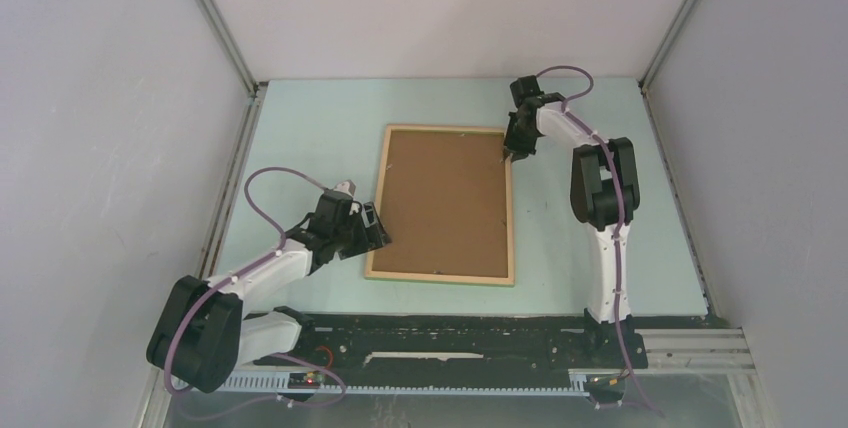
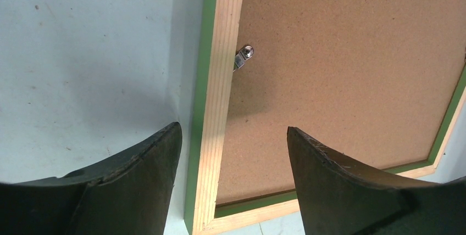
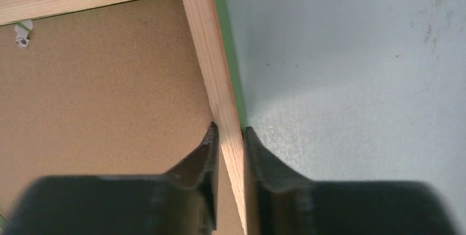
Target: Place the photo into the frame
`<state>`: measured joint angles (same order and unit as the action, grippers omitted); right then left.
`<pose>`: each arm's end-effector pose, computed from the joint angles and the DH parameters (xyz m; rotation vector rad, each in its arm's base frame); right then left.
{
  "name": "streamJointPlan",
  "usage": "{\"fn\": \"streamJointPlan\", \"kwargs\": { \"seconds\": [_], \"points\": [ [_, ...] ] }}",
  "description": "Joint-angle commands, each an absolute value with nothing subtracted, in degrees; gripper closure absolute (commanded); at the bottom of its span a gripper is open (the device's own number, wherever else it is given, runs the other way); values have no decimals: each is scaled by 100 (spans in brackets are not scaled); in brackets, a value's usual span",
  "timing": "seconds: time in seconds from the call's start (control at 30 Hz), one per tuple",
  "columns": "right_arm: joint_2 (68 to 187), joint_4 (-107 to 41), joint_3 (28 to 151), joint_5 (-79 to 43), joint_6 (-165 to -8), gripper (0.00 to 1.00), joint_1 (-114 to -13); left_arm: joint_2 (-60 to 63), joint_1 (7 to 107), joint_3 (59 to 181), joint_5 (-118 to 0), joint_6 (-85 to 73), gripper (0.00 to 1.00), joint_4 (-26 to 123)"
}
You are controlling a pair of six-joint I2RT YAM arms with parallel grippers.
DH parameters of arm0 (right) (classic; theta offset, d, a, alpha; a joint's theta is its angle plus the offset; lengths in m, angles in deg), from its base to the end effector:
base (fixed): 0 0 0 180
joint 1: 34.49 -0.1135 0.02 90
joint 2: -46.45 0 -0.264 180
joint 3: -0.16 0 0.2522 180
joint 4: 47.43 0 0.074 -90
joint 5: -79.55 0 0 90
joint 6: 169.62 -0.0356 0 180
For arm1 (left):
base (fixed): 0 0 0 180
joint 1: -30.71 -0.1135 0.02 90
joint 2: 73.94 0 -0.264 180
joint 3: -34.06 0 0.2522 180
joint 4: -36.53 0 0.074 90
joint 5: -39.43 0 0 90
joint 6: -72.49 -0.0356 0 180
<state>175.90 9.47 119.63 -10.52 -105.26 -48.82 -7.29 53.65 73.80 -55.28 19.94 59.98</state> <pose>0.4642 0.1186 0.1729 0.2713 2.7429 0.1943 0.1923 -0.0846 0.1574 -0.2822 2.5133 -0.5483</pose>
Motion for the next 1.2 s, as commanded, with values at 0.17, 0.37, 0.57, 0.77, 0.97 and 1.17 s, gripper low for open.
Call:
{"fn": "streamJointPlan", "kwargs": {
  "seconds": [0.17,0.37,0.57,0.77,0.97,1.17],
  "points": [
    [16532,992,11725,-1544,-9933,39,-5101,-1119,5139,7232,-5619,2033,19,6096],
    [15511,465,10050,-1836,-9751,30,-5273,-968,4815,7006,-6095,2219,18,5710],
    [14537,80,8297,-2015,-9643,28,-5409,-645,4817,6985,-6242,2221,18,5497],
    [13829,-123,7082,-1888,-9766,29,-5576,-161,4825,7159,-6349,2297,20,5309],
    [13721,-583,6469,-2226,-10028,42,-5613,282,4820,7472,-6488,2196,19,5240],
    [13717,-563,6458,-1499,-10275,64,-5867,333,4892,7752,-6393,1988,15,5520]
  ]
}}
